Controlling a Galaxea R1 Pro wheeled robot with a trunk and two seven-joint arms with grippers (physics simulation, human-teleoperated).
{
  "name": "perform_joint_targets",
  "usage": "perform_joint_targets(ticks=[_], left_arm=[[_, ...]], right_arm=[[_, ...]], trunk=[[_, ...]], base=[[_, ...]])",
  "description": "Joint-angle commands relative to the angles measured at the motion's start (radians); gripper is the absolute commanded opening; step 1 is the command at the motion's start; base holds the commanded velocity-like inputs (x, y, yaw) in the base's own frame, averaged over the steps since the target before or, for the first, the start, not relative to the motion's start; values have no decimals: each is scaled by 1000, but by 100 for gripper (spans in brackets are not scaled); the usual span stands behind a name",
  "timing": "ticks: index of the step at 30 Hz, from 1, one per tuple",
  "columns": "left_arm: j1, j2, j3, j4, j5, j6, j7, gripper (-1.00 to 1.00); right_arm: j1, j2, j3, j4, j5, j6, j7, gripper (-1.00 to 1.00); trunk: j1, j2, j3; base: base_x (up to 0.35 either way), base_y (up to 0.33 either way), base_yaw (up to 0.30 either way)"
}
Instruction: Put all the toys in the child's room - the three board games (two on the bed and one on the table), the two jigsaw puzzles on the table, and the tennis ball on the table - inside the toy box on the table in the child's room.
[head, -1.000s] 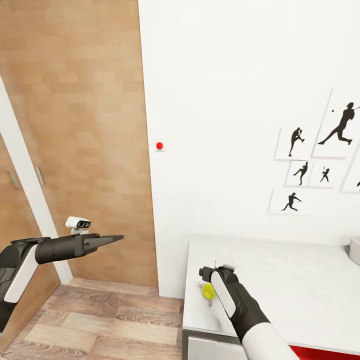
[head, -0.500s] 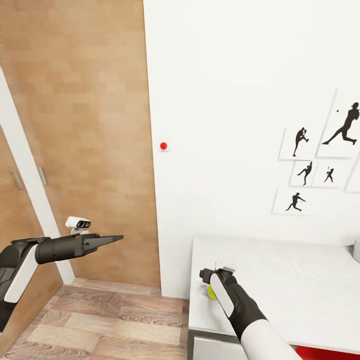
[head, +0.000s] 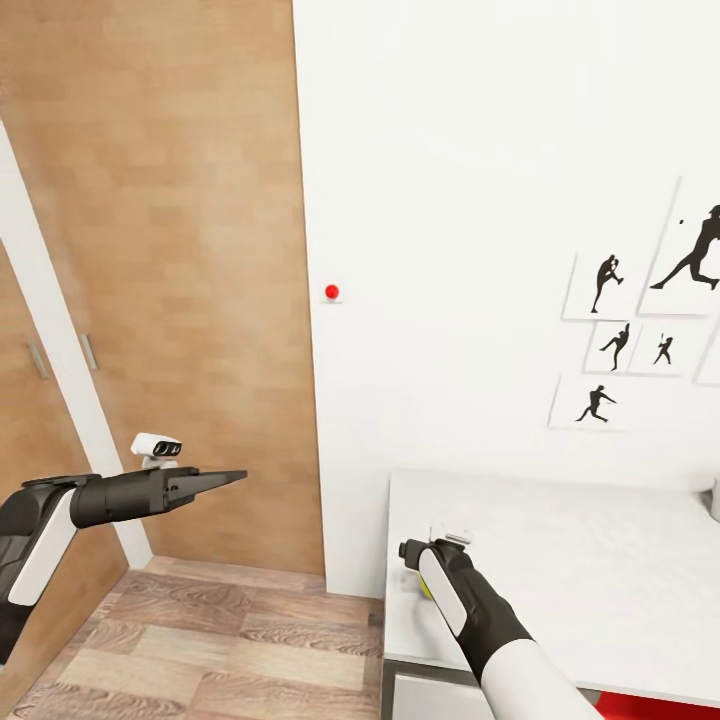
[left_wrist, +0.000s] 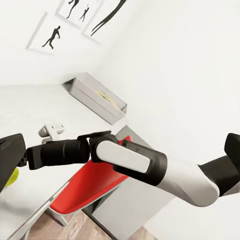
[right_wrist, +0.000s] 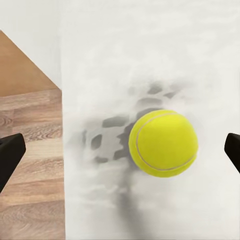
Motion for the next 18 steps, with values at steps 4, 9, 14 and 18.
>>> perform_joint_targets(ticks=[4, 9, 14, 18], left_arm=[[0, 0, 0, 0, 3, 9, -1, 100], [0, 0, 0, 0, 2, 9, 0, 100], [0, 0, 0, 0, 2, 9, -1, 100], [0, 0, 0, 0, 3, 9, -1, 100]], right_arm=[[0, 0, 2, 0, -8, 2, -9, 100], [-32, 0, 3, 57, 14, -8, -9, 100], [-78, 0, 2, 171, 62, -106, -9, 100], [-93, 0, 2, 207, 74, -131, -9, 100]], trunk=[[0, -1, -1], [0, -1, -1], [0, -1, -1], [0, -1, -1]], base=[[0, 10, 0], [0, 2, 0], [0, 0, 0], [0, 0, 0]])
